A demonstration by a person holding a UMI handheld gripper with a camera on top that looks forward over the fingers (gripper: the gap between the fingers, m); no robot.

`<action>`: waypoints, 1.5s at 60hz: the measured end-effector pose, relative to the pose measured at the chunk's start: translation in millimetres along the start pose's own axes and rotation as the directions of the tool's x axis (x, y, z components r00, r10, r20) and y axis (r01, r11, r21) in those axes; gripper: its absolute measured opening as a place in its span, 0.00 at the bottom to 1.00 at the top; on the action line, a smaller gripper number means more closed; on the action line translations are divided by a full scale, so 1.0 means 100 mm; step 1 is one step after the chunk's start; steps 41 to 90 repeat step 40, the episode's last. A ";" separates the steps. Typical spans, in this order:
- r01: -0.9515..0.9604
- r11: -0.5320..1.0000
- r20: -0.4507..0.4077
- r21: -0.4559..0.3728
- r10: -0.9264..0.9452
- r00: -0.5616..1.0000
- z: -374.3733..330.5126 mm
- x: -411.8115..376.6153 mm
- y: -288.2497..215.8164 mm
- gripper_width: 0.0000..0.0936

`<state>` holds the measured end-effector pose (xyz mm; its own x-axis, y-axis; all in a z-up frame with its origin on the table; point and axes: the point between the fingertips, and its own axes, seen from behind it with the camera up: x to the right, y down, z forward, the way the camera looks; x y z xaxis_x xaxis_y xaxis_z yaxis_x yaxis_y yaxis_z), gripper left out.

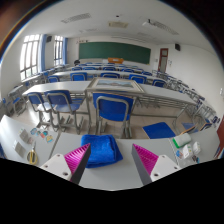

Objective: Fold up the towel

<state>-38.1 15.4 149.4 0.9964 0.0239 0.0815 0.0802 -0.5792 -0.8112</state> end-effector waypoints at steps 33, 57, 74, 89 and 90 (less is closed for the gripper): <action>0.034 0.996 -0.009 0.077 -0.033 0.999 -2.15 -0.84 0.54 0.91; 0.033 0.995 -0.014 0.092 -0.032 0.999 -2.31 -0.87 0.51 0.91; 0.033 0.995 -0.014 0.092 -0.032 0.999 -2.31 -0.87 0.51 0.91; 0.033 0.995 -0.014 0.092 -0.032 0.999 -2.31 -0.87 0.51 0.91; 0.033 0.995 -0.014 0.092 -0.032 0.999 -2.31 -0.87 0.51 0.91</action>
